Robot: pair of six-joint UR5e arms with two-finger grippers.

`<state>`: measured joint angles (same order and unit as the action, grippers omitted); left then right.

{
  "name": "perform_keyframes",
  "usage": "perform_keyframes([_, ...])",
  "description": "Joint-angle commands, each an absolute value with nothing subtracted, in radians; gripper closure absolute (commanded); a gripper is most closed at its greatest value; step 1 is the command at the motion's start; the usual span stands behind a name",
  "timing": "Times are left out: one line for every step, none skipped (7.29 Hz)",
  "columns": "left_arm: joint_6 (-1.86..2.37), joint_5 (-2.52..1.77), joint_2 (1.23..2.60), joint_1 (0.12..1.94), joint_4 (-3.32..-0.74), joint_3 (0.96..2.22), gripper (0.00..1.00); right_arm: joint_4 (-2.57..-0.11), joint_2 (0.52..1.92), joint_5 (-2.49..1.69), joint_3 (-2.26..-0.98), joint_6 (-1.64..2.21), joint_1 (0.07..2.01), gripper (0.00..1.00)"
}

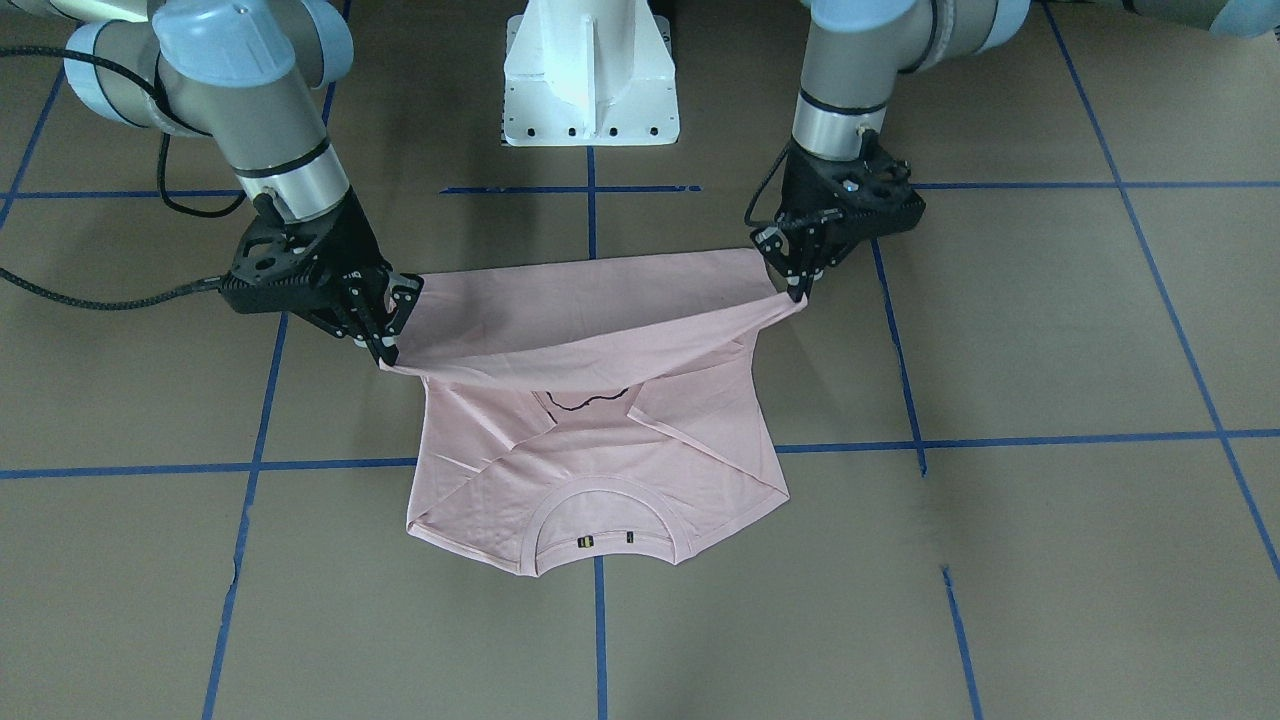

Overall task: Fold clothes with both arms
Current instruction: 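Lift the hem with both grippers and fold it toward the collar, then lay the hem down near the collar and open both grippers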

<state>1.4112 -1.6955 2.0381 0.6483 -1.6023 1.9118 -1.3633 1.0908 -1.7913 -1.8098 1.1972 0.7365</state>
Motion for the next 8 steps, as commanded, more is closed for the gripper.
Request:
perform_keyframes([1.355,-1.697,2.072,0.728,-1.811,1.676,1.00,-1.361,0.976,-1.792,-1.619,1.192,0.799,1.00])
perform_keyframes([1.353,-1.697,2.086,0.739,-1.872,1.610,1.00,-1.359,0.932,-1.793,-1.545,1.192,0.808,1.00])
perform_keyframes([1.353,-1.695,2.107,0.741,-1.906,1.541,1.00,-1.358,0.892,-1.793,-1.469,1.190,0.811,1.00])
perform_keyframes([1.351,-1.695,2.115,0.741,-1.934,1.499,1.00,-1.324,0.872,-1.792,-1.413,1.190,0.822,1.00])
perform_keyframes([1.353,-1.695,2.117,0.741,-1.948,1.491,1.00,-1.222,0.870,-1.792,-1.343,1.195,0.825,1.00])
perform_keyframes([1.354,-1.695,2.135,0.741,-1.947,1.490,1.00,-1.192,0.864,-1.792,-1.318,1.195,0.828,1.00])
perform_keyframes([1.358,-1.695,2.150,0.741,-1.944,1.489,1.00,-1.192,0.851,-1.792,-1.318,1.196,0.828,1.00])
perform_keyframes([1.359,-1.695,2.155,0.741,-1.944,1.491,1.00,-1.190,0.845,-1.793,-1.319,1.197,0.828,1.00])
